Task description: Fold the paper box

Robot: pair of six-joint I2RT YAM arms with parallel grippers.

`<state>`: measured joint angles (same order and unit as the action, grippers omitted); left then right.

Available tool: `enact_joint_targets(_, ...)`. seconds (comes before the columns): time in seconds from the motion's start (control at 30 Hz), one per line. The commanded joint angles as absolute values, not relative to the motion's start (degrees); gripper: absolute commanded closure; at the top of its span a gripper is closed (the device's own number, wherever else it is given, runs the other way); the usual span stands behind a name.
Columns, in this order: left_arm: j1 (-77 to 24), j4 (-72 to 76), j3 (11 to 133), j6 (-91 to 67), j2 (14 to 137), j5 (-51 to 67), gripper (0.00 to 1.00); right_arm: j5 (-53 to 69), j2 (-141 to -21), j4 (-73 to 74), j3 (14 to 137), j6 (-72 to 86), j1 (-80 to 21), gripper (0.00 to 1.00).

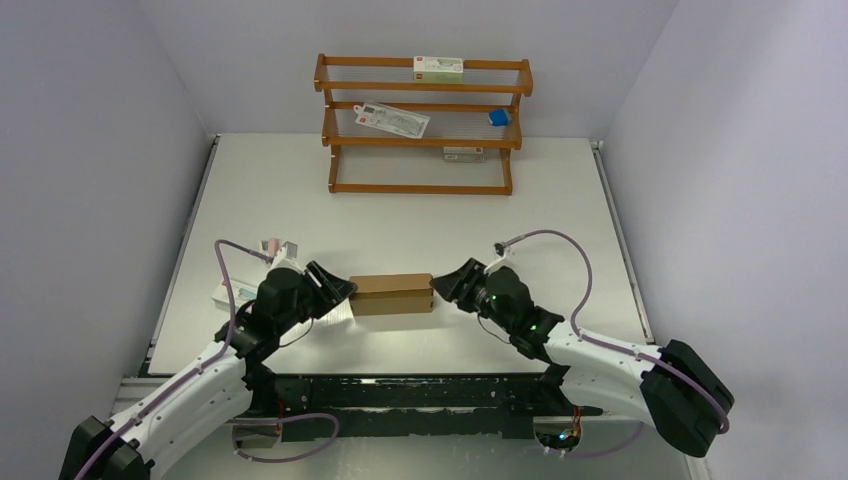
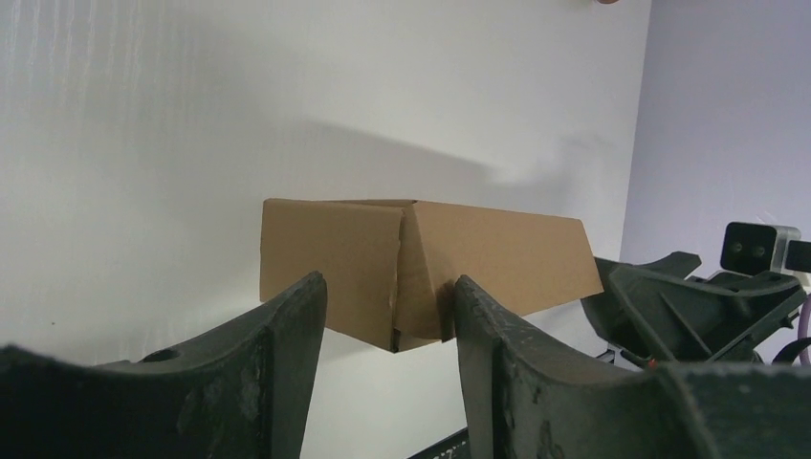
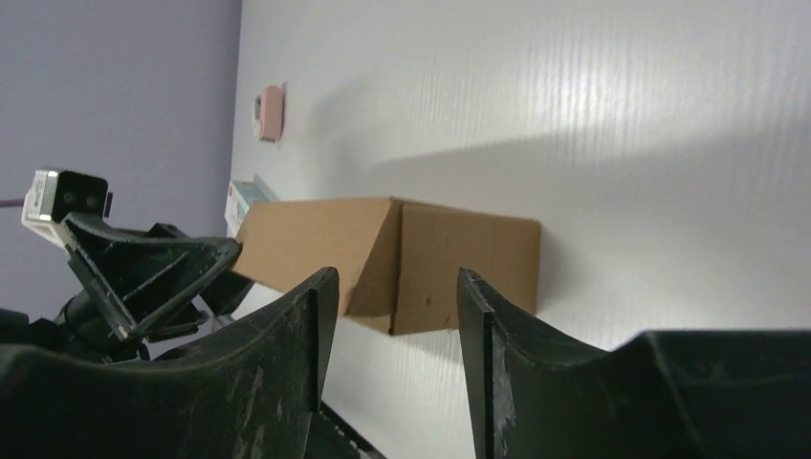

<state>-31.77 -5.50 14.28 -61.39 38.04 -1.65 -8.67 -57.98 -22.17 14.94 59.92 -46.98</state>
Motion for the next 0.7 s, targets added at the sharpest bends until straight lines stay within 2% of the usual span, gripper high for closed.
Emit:
enact_joint_targets(0.0, -32.1, -8.8, 12.3, -57.7, 40.1, -2.1, 0.46, -2.0, -56.9, -22.7, 15.2, 56.9, -41.7, 0.47)
enact_joint_targets(0.27, -32.1, -7.0, 11.8, -56.8, 41.5, -1.1, 0.52, 8.7, -61.6, -27.0, 16.6, 55.2, -37.7, 0.49)
enact_joint_targets(0.67, -32.1, -6.2, 11.7, -54.9, 42.5, -0.5, 0.6, 12.8, -64.2, -26.5, 19.3, 54.0, -36.0, 0.48)
